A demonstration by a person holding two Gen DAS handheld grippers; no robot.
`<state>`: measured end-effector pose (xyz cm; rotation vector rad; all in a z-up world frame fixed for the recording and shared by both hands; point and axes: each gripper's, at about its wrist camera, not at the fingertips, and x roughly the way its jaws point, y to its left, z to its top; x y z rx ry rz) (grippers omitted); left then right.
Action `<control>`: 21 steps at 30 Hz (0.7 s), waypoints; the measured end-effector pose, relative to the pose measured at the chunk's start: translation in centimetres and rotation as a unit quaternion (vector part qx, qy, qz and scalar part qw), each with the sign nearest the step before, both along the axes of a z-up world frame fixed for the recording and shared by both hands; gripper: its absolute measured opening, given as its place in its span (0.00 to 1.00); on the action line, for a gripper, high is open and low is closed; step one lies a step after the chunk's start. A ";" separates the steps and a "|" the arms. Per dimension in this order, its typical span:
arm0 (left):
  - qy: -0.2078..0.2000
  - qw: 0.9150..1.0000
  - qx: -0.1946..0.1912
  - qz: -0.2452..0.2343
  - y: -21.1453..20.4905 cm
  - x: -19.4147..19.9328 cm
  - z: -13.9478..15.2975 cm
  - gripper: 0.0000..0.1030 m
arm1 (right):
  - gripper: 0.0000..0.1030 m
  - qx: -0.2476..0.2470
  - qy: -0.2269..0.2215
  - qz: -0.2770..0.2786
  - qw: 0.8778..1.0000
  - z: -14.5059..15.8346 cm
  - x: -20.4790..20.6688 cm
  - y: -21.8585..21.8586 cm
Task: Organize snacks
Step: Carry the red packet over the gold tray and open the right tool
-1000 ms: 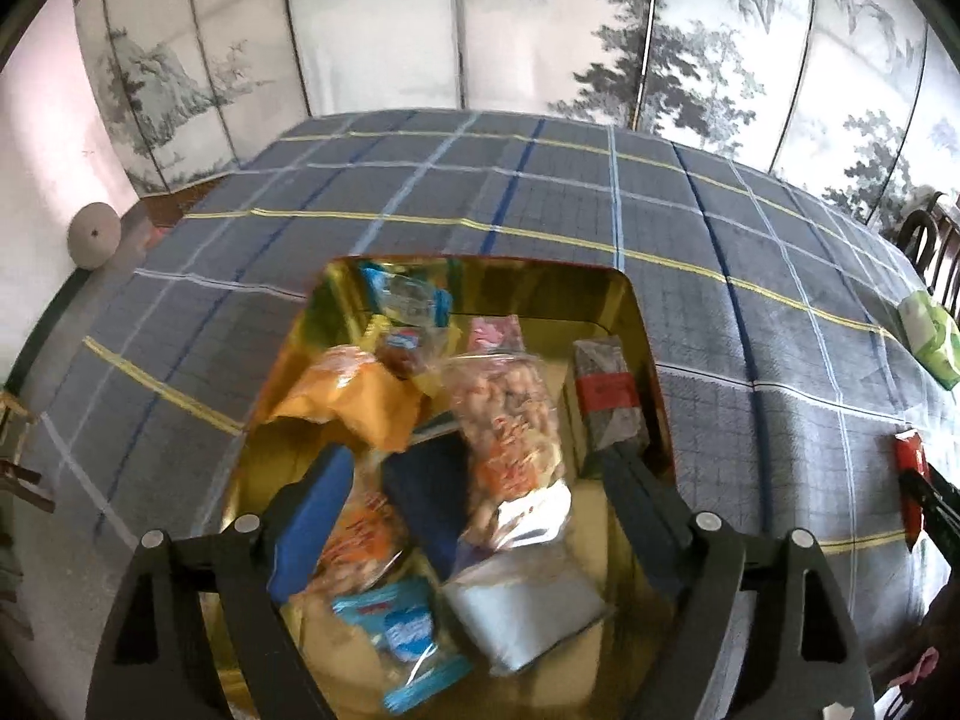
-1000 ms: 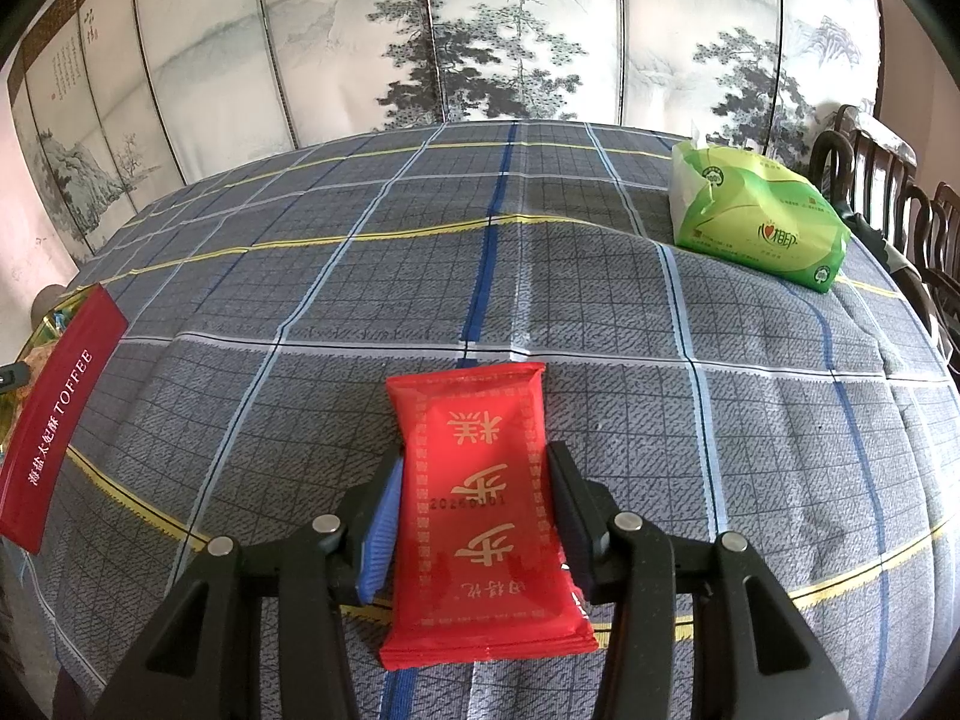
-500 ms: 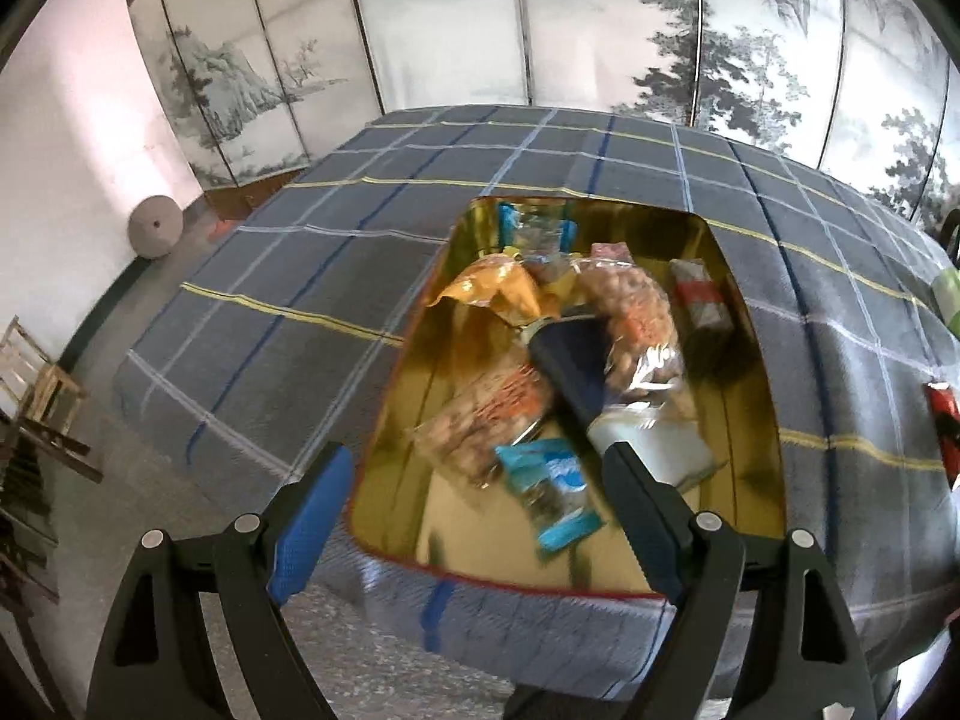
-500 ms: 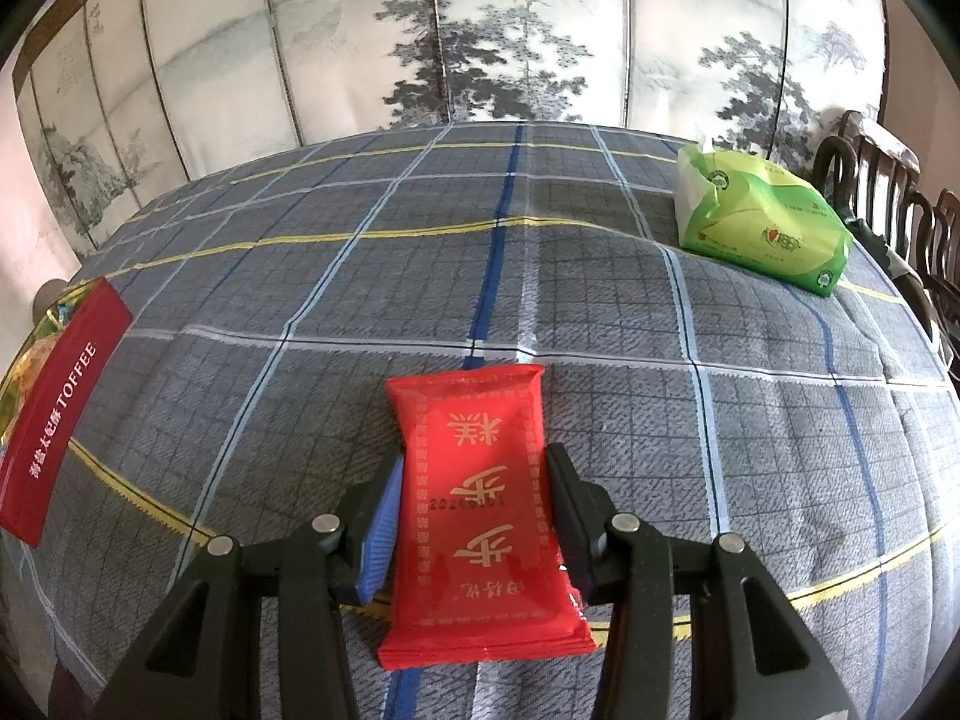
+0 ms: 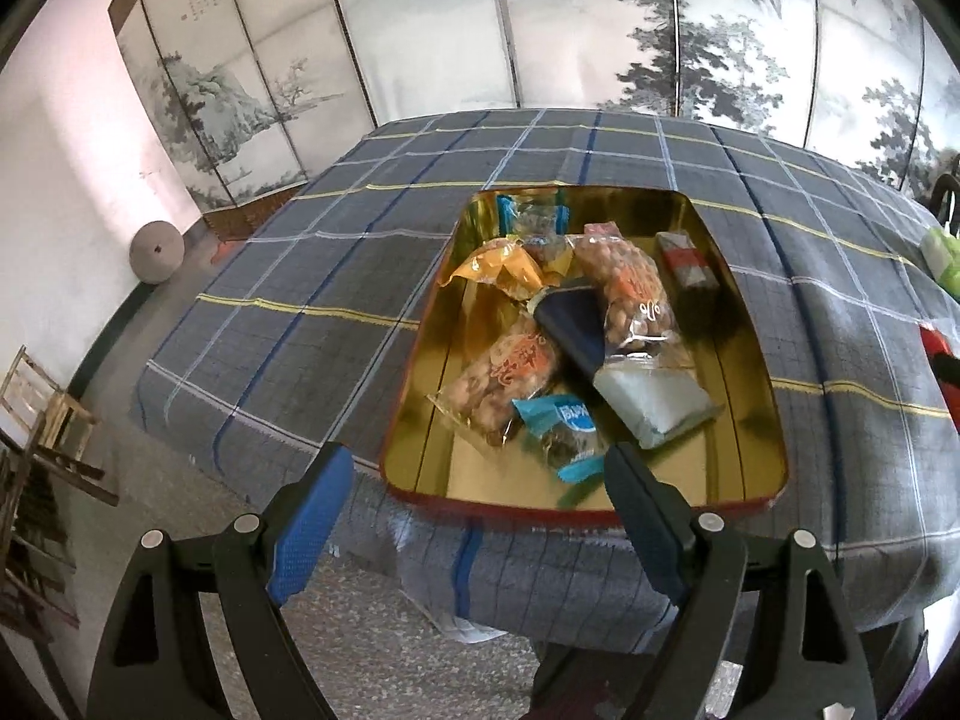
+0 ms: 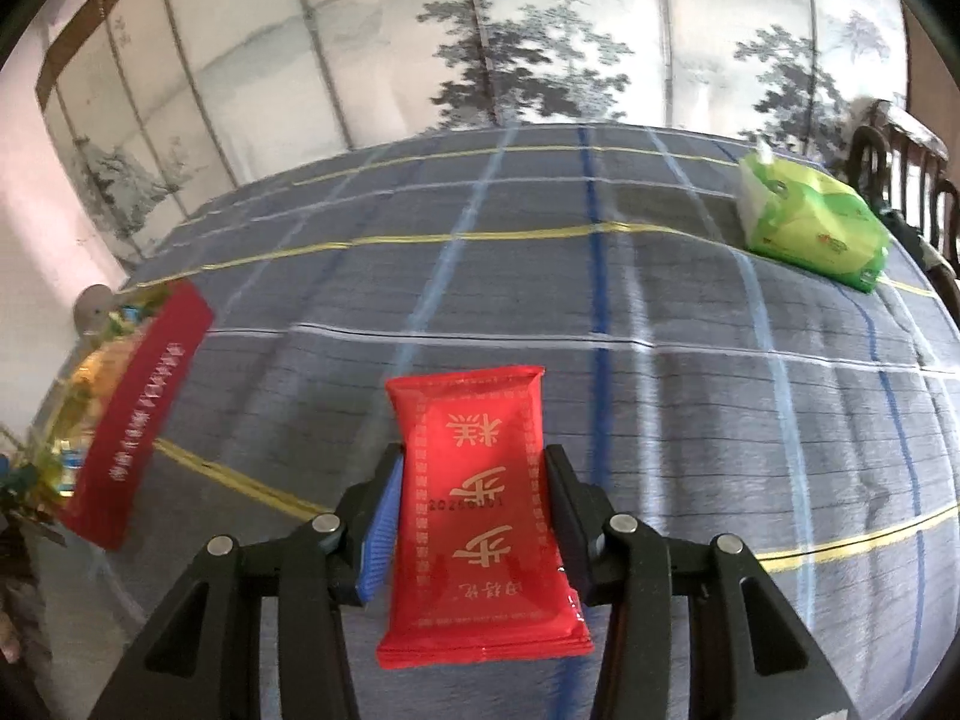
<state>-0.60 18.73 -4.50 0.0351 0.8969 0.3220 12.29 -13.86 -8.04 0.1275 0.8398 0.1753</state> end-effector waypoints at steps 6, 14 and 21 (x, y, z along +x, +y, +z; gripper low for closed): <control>-0.003 1.000 -0.007 -0.003 0.5 -1.2 0.1 0.82 | 0.44 0.028 -0.014 0.050 0.998 2.5 -1.2 4.6; -0.010 1.000 -0.010 0.003 1.5 -2.4 0.3 0.84 | 0.44 0.057 -0.023 0.144 0.988 6.0 -2.6 13.6; -0.016 1.000 -0.015 0.014 3.2 -3.4 0.3 0.85 | 0.44 0.069 -0.008 0.198 0.978 6.7 -2.5 19.6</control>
